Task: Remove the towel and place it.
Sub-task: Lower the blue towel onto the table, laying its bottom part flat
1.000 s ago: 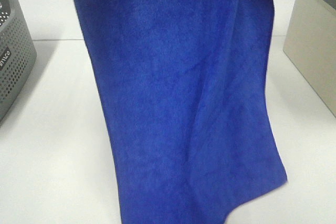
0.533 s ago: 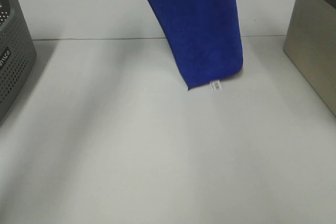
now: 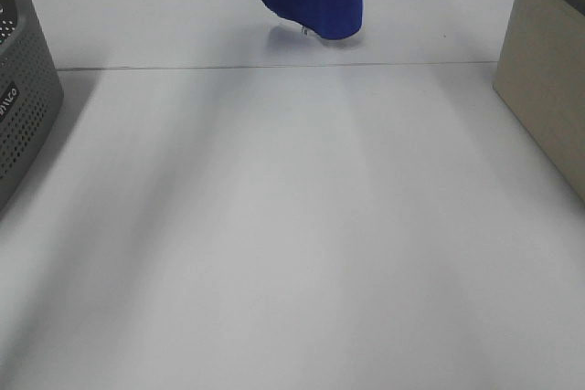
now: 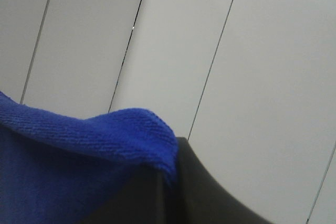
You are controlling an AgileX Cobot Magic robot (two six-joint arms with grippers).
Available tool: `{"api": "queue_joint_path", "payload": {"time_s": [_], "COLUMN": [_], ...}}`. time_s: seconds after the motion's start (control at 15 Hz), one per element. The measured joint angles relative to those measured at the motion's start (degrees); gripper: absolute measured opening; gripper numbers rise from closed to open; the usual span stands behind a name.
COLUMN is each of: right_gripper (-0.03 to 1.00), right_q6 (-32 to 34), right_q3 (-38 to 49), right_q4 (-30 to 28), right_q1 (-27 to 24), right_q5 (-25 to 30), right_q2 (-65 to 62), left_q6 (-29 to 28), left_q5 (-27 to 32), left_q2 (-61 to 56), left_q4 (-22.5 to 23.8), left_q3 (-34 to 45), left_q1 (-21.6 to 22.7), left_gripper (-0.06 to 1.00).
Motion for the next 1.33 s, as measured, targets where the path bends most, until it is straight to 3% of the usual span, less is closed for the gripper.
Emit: {"api": "queue_joint_path", "payload": {"time_s": [0.2,0.33,0.4,0.53,0.6,0.73,0.8,0.87,1.2,1.33], "right_gripper": [0.0,0.0,0.0,0.0,0.0,0.0,0.0,0.0,0.0,0.0], "right_q6": [11.8,23.7,27.3,41.0,46.4,57.1,64.3,67.3,71.1,72.9], "right_q3": [-0.1,-0.2,-0.2,-0.2,-0.3,-0.4,-0.3,1.4,30.9,39.2], "right_q4": [-12.0,-26.3,-29.2,-41.3,-44.9,-50.4,-53.4,-54.0,-56.1,-57.5], "right_q1": [0.0,0.0,0.0,0.0,0.0,0.0,0.1,0.2,7.5,10.4], "right_q5": [13.1,24.9,28.5,40.7,43.5,44.6,44.6,44.6,44.6,44.5], "right_q2": [0.0,-1.0,-1.4,-4.0,-5.0,-6.9,-8.7,-10.7,-33.3,-40.4], "left_q6": [2.1,3.4,3.6,4.0,3.9,2.9,2.7,2.6,-1.5,-2.1], "left_q5": [15.7,26.9,29.2,38.0,38.7,38.9,38.8,38.6,38.4,38.4], "left_q2": [-2.2,-3.0,-3.2,-3.8,-4.4,-6.5,-8.7,-11.9,-37.3,-44.0], "left_q4": [-4.4,-8.1,-9.1,-11.8,-13.1,-16.4,-18.2,-19.0,-21.0,-22.5], "left_q3": [-0.1,-0.1,-0.1,-0.1,-0.1,-0.1,1.5,5.7,36.6,43.1], "left_q1": [0.0,0.0,0.0,0.0,0.0,-0.1,-0.3,-0.8,-1.1,-1.3], "left_gripper": [0.0,0.0,0.0,0.0,0.0,0.0,0.0,0.0,0.0,0.0]}}
